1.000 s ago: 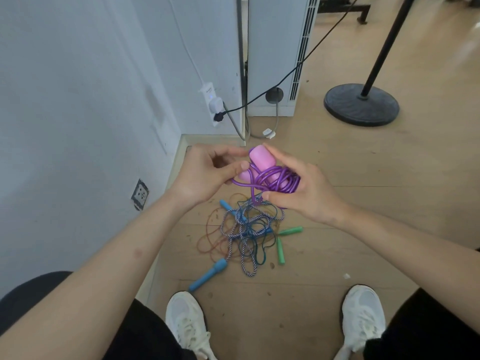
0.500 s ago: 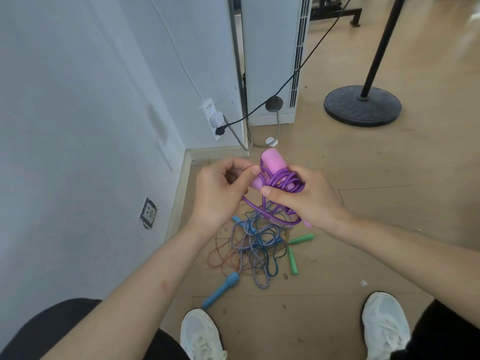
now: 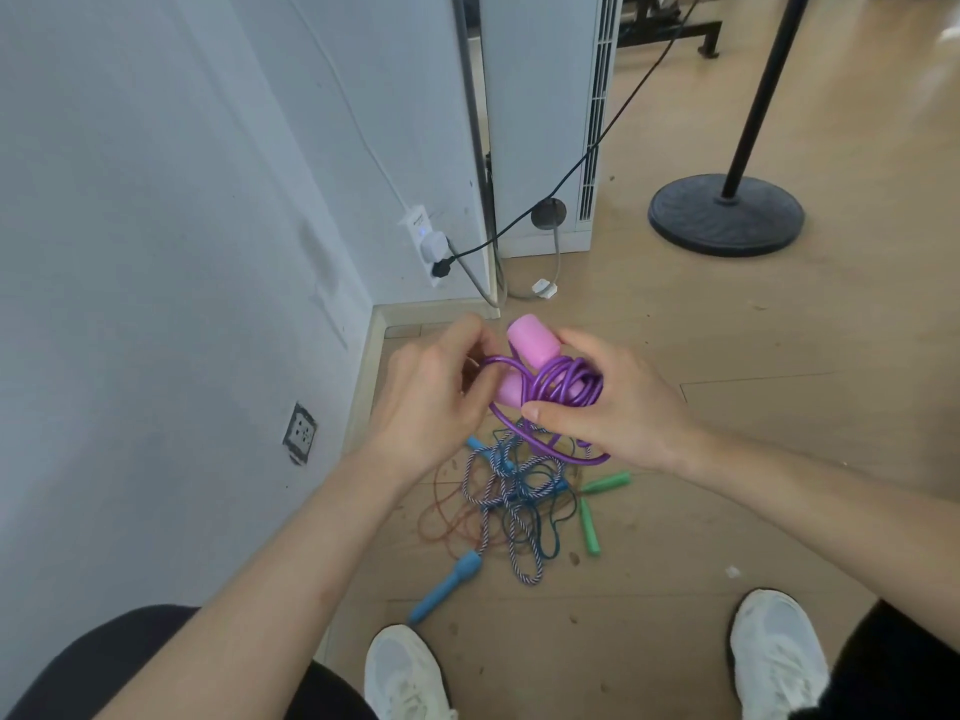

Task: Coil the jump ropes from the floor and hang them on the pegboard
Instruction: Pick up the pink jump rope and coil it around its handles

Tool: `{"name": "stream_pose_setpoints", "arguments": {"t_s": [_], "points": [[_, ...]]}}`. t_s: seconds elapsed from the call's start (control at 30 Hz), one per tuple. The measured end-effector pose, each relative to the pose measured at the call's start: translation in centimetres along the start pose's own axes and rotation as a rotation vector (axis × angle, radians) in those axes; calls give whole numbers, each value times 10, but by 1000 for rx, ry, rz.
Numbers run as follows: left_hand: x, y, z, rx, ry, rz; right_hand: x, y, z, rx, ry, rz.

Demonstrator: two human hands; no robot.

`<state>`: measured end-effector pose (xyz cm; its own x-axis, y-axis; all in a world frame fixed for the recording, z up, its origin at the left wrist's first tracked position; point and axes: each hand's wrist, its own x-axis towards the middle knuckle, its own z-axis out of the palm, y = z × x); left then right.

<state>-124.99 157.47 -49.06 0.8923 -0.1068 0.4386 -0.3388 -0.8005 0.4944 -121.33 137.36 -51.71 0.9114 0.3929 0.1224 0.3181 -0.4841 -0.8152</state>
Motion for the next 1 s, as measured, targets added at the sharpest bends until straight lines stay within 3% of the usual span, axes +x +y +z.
{"name": "stream_pose_setpoints", "arguments": {"t_s": [0.17,0.47,0.67,0.9,1.0], "points": [[5,-4,-3,-79,-118,31,-1,3,0,32,-16,-15],[5,-3,-6,-320,-98,-191,-2,8,-1,-5,14,-23],[6,-3,-13,-541,-247,-353,-5,10,1,-119,64,-57],[6,-9,-11,-519,-181,-244,-3,12,5,-81,-16,-59],[7,-16,-8,-354,-92,-188,-1,14,3,-93,-66,-47]]}}
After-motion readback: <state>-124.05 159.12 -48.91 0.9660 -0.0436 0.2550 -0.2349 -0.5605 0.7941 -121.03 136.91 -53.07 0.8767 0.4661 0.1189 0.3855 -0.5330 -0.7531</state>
